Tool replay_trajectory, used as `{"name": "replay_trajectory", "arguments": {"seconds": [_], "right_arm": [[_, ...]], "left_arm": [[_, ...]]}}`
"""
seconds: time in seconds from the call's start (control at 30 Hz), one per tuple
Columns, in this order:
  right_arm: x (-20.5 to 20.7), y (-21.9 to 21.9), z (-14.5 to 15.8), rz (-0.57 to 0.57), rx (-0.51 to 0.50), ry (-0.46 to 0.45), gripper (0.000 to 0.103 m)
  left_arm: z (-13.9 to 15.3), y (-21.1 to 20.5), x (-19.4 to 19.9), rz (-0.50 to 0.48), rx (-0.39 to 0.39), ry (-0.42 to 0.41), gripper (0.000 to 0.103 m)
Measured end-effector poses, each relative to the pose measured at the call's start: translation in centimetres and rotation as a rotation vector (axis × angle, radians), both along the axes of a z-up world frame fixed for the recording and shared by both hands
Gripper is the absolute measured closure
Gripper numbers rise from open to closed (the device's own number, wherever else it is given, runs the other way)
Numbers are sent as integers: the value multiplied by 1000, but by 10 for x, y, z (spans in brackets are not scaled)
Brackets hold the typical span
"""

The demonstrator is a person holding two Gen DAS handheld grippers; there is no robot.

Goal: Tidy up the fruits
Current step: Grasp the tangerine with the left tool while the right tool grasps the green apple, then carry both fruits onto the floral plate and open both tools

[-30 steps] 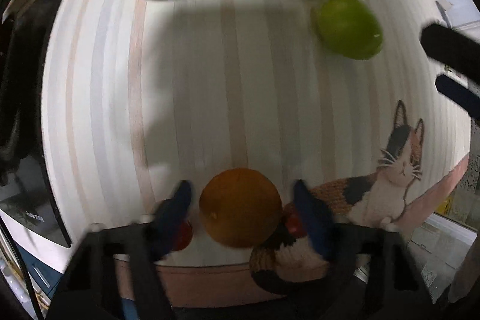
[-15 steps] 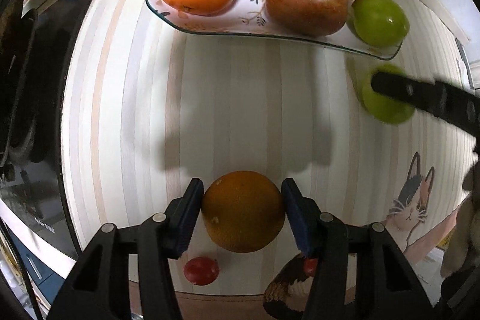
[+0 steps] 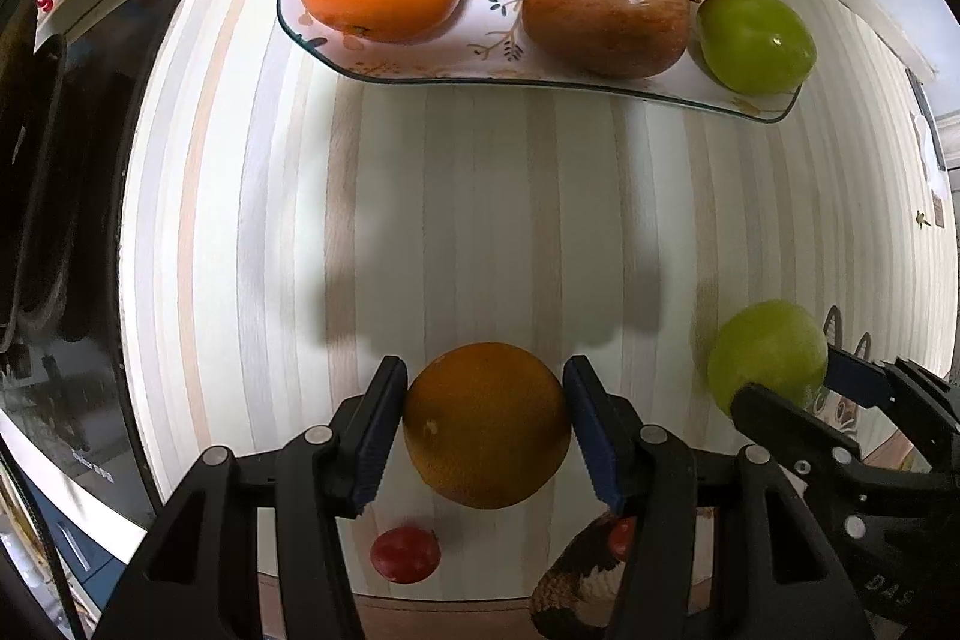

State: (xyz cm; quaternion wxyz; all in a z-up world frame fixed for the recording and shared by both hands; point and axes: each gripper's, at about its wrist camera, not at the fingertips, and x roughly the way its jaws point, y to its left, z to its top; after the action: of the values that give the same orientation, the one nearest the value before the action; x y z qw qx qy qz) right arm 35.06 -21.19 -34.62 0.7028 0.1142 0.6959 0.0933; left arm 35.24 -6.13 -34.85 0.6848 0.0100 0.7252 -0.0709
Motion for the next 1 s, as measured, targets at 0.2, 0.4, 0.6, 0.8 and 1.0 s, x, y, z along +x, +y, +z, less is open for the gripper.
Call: {"name": "replay_trajectory", "arguments": {"seconds": [0.2, 0.4, 0.6, 0.8, 1.0], "right_arm": [[1, 4, -1, 5, -19, -11, 39], [4, -12, 24, -53, 34, -43, 41], [48, -48, 64, -182, 96, -135, 41], [114, -80, 79, -262, 89, -181, 41], [153, -91, 55, -272, 59, -127, 41]], "left_arm": [[13, 4, -4, 17, -21, -28, 52], [55, 2, 13, 34, -104, -77, 52], [107, -6, 72, 54, -181, -153, 52], [109, -15, 136, 49, -181, -161, 52], [78, -25, 172, 31, -155, -89, 52]]}}
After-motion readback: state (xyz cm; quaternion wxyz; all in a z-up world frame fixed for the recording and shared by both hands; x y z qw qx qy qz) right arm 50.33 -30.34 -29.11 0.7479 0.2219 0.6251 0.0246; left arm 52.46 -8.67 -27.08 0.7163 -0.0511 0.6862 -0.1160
